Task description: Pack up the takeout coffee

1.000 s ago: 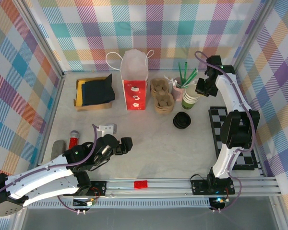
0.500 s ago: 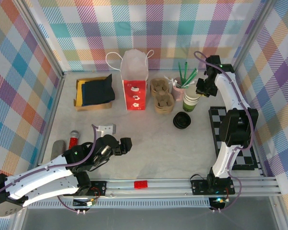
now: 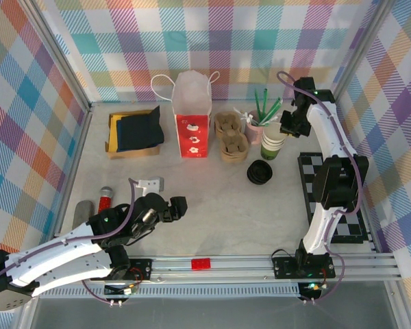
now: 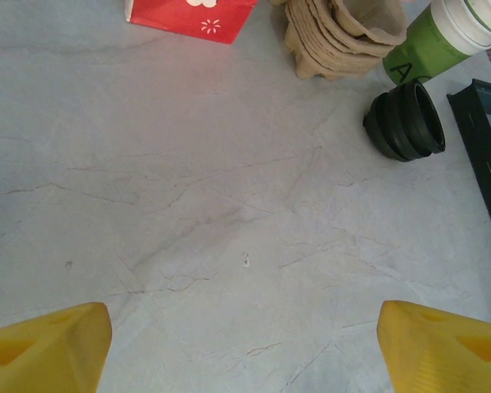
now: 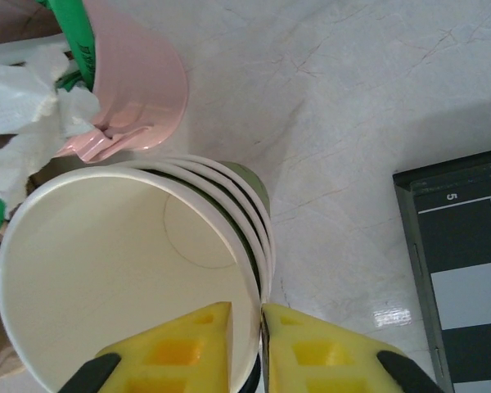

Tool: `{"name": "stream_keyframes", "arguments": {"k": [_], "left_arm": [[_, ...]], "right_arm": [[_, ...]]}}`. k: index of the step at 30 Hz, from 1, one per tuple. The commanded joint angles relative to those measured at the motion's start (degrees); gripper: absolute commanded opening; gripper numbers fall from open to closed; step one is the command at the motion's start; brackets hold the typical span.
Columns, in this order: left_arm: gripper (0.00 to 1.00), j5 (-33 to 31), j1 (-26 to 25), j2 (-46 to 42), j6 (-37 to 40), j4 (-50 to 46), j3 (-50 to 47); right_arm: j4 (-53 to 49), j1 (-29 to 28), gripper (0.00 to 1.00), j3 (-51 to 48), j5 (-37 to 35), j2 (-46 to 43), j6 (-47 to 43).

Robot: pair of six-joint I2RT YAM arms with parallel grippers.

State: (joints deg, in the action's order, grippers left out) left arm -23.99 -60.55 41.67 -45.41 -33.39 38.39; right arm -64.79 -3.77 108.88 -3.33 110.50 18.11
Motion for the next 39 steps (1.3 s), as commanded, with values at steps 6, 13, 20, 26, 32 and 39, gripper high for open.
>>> {"name": "stream_keyframes", "arguments": {"k": [6,13,20,26,32,39], "left_arm": [[0.84,-2.25,0.61,-2.87,-0.02,-3.31,-0.34],[0.84,-2.55,0.61,-3.88,-0.47,-4.05,-0.51],[0.84,-2.91,0.61,-4.14,-0.38,-4.58,-0.25],[0.84,-3.24,0.61,-4.51,-0.37,-5.26,0.18],[0.84,-3.6,0.61,-4.29,0.32,-5.9,1.22],[0.84,-3.79,0.61,-3.79,0.77,-5.9,1.85]], "right_arm": [[-1.74,-0.52,0.19,1.2,-1.94,1.03,-0.38],[-0.97,-0.45,0.16,0.79,-1.18,1.03,-0.14],[-0.44,-0.49,0.04,0.12,-0.72,0.63,0.04],[-1.15,-0.5,0.0,1.42,-0.49,-0.61,0.41],[-3.04,-0.49,0.0,4.74,0.08,-2.29,0.49],[-4.74,-0.48,0.0,7.38,-0.09,-2.74,-0.06]]}}
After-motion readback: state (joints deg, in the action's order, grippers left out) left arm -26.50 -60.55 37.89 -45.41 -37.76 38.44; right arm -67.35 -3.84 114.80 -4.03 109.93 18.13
